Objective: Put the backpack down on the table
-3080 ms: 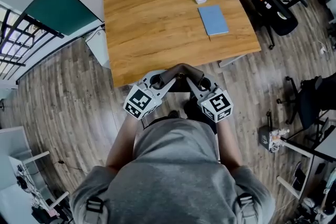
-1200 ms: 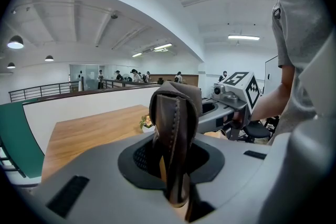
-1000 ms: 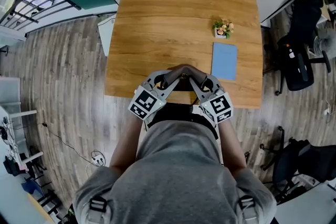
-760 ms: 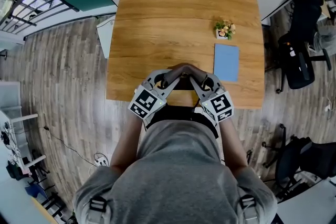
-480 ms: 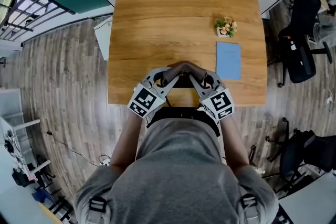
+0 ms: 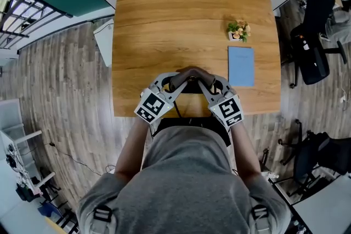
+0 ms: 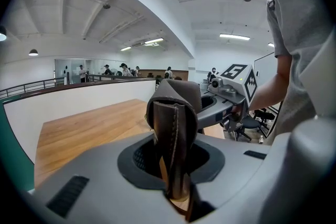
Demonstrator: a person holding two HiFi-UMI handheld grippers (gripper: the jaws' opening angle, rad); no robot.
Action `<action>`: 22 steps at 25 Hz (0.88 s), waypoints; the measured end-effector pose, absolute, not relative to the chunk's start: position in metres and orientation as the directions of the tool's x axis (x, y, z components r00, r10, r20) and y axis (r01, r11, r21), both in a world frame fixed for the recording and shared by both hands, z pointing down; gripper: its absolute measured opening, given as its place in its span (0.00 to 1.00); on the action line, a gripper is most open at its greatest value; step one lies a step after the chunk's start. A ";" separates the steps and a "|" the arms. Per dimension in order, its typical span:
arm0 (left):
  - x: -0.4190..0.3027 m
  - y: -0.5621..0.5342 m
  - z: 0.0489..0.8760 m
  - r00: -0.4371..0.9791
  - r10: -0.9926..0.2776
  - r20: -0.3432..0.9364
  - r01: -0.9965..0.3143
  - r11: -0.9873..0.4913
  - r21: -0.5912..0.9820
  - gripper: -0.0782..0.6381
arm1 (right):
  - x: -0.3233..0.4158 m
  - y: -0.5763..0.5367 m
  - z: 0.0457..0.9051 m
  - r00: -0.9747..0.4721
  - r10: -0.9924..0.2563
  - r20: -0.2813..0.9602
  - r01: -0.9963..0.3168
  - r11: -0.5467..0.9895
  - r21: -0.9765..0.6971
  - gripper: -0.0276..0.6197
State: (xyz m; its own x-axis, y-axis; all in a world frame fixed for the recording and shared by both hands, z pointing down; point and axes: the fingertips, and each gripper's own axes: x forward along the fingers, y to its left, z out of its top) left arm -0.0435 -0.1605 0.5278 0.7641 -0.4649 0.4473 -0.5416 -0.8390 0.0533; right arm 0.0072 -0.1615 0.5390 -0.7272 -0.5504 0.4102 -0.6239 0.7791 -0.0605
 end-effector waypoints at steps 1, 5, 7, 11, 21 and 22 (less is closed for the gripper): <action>-0.044 -0.163 0.530 0.764 -0.461 0.451 -0.538 -0.841 0.052 0.22 | 0.006 -0.164 0.540 -0.726 -0.550 0.412 -0.624 0.779 -0.061 0.15; -0.045 -0.169 0.534 0.764 -0.450 0.463 -0.521 -0.853 0.031 0.22 | 0.005 -0.171 0.543 -0.726 -0.547 0.417 -0.622 0.781 -0.058 0.15; -0.045 -0.170 0.536 0.764 -0.441 0.471 -0.508 -0.861 0.016 0.22 | 0.005 -0.172 0.546 -0.722 -0.548 0.422 -0.630 0.773 -0.075 0.15; -0.049 -0.170 0.548 0.759 -0.418 0.499 -0.496 -0.868 0.028 0.23 | 0.001 -0.173 0.556 -0.718 -0.539 0.440 -0.621 0.782 -0.056 0.15; -0.045 -0.175 0.577 0.761 -0.387 0.521 -0.488 -0.871 0.066 0.23 | 0.004 -0.178 0.584 -0.713 -0.519 0.471 -0.604 0.796 -0.036 0.16; -0.045 -0.175 0.582 0.757 -0.381 0.531 -0.485 -0.872 0.065 0.23 | 0.004 -0.178 0.588 -0.712 -0.515 0.477 -0.601 0.799 -0.034 0.16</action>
